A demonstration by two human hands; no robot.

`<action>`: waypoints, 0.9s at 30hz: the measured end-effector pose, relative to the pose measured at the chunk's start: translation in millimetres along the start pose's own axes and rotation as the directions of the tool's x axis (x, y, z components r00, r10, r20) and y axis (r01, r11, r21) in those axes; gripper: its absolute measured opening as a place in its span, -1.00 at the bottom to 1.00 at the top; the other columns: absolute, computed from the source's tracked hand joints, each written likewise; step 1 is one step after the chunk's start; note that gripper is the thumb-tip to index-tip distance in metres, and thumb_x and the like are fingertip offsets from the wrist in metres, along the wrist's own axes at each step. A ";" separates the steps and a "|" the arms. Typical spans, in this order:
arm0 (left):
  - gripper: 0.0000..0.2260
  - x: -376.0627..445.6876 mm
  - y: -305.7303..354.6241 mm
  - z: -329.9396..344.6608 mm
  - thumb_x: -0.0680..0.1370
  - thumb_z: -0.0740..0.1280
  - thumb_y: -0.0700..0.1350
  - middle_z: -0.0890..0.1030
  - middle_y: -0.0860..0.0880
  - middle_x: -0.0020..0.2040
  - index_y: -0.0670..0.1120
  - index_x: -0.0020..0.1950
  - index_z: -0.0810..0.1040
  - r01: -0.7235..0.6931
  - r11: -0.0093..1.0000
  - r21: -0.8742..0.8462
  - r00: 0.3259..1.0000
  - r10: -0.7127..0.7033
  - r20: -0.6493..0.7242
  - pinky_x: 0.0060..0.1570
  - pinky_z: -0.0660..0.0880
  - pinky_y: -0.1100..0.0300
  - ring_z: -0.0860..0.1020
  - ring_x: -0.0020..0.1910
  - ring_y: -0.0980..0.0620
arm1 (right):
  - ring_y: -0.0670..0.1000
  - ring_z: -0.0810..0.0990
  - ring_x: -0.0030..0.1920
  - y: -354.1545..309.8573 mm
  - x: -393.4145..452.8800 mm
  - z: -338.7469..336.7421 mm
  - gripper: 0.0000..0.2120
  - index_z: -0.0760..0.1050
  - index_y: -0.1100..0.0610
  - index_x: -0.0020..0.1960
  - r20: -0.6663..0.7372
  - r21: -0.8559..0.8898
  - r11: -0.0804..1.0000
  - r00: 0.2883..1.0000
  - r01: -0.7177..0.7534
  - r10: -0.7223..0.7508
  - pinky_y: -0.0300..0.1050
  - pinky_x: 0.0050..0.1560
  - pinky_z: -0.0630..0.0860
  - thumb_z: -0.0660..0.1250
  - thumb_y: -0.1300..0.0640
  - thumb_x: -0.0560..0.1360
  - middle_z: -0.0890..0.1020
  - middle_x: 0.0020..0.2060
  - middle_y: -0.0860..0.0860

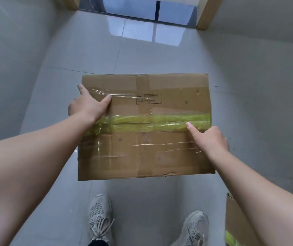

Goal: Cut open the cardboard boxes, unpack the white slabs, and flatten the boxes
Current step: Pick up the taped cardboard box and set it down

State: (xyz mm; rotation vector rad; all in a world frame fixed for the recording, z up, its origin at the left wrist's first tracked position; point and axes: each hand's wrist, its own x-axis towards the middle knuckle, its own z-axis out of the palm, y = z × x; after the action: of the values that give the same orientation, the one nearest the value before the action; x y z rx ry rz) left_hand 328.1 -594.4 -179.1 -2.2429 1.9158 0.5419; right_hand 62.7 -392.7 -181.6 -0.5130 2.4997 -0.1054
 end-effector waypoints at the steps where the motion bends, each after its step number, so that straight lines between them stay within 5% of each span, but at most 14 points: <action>1: -0.07 7.8 -1.9 6.6 0.42 0.16 0.43 0.48 -0.24 0.28 -0.09 0.55 -0.13 0.000 1.000 0.007 1.000 0.000 0.000 0.13 0.40 -0.02 0.43 0.26 -0.28 | 0.23 0.51 0.18 -3.2 2.8 12.1 -0.17 0.39 0.25 0.23 0.005 0.005 1.000 1.000 -0.014 0.014 0.00 -0.03 0.41 0.20 -0.47 0.37 0.54 0.17 0.17; 8: -0.10 32.7 -13.0 46.9 0.45 0.20 0.37 0.23 -0.29 0.42 -0.05 0.55 -0.18 0.064 0.996 -0.054 0.996 -0.060 0.063 0.22 0.35 -0.10 0.35 0.31 -0.31 | 0.22 0.50 0.18 -21.5 5.8 69.0 -0.21 0.37 0.24 0.21 0.027 0.024 0.997 0.997 -0.071 0.070 -0.01 -0.03 0.40 0.21 -0.45 0.37 0.53 0.17 0.16; 16: -0.12 50.8 -9.9 65.0 0.45 0.22 0.35 0.25 -0.29 0.42 -0.04 0.56 -0.12 0.047 0.997 -0.061 0.996 -0.042 0.075 0.27 0.30 -0.10 0.29 0.35 -0.30 | 0.21 0.50 0.19 -19.7 17.2 87.3 -0.21 0.36 0.24 0.24 0.061 0.031 0.997 0.995 -0.076 0.074 0.01 0.06 0.43 0.23 -0.44 0.38 0.51 0.19 0.15; 24: -0.21 65.9 -29.3 62.0 0.49 0.20 0.27 0.30 -0.32 0.37 -0.12 0.55 -0.01 0.048 0.999 -0.013 0.998 -0.049 -0.026 0.28 0.28 -0.10 0.26 0.35 -0.29 | 0.18 0.47 0.23 -37.5 17.6 94.5 -0.17 0.30 0.23 0.31 0.120 -0.020 0.999 0.992 0.043 -0.040 0.00 0.05 0.41 0.25 -0.43 0.37 0.46 0.25 0.14; 27: -0.22 60.7 -25.7 62.9 0.52 0.12 0.28 0.10 -0.37 0.48 -0.14 0.55 -0.08 0.010 0.995 0.103 1.000 -0.010 0.002 0.39 0.12 -0.14 0.13 0.44 -0.32 | 0.18 0.48 0.23 -43.8 22.1 93.8 -0.19 0.31 0.23 0.31 0.114 -0.176 0.977 0.989 0.117 -0.098 0.03 0.10 0.44 0.20 -0.43 0.39 0.48 0.24 0.13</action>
State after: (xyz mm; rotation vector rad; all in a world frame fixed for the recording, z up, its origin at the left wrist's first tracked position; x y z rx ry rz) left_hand 349.4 -624.9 -262.3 -2.1858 1.8850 0.4335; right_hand 113.0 -438.0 -262.8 -0.7114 2.3912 0.1079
